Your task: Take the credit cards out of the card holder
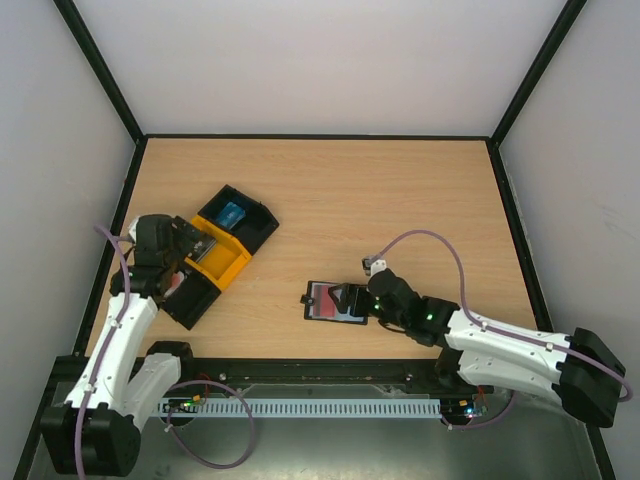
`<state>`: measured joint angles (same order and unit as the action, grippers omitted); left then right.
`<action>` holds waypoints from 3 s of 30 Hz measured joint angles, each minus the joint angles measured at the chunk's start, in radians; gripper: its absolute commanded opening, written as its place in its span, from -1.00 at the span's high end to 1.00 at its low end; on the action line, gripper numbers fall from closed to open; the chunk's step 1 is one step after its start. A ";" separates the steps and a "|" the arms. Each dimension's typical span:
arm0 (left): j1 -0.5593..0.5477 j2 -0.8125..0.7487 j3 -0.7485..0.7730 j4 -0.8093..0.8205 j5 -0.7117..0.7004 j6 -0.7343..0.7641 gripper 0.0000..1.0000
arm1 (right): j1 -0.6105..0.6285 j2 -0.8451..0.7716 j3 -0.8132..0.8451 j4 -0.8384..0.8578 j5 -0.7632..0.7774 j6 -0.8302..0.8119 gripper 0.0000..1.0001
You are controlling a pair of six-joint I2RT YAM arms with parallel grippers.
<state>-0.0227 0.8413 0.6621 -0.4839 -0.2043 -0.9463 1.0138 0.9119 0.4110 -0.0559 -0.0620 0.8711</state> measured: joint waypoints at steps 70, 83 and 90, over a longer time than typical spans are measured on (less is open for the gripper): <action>-0.684 0.727 -0.188 1.118 0.753 -0.222 -0.99 | 0.001 0.423 -0.191 0.520 0.059 0.151 0.96; -0.690 0.772 -0.178 1.113 0.750 -0.200 -1.00 | 0.000 0.332 -0.194 0.433 0.016 0.162 0.79; -0.690 0.772 -0.177 1.106 0.750 -0.194 -0.99 | 0.000 0.298 -0.151 0.344 0.014 0.162 0.73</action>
<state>-0.7132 1.6138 0.4854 0.6224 0.5453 -1.1400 1.0134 1.2102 0.2600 0.2878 -0.0479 1.0332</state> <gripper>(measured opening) 0.998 0.129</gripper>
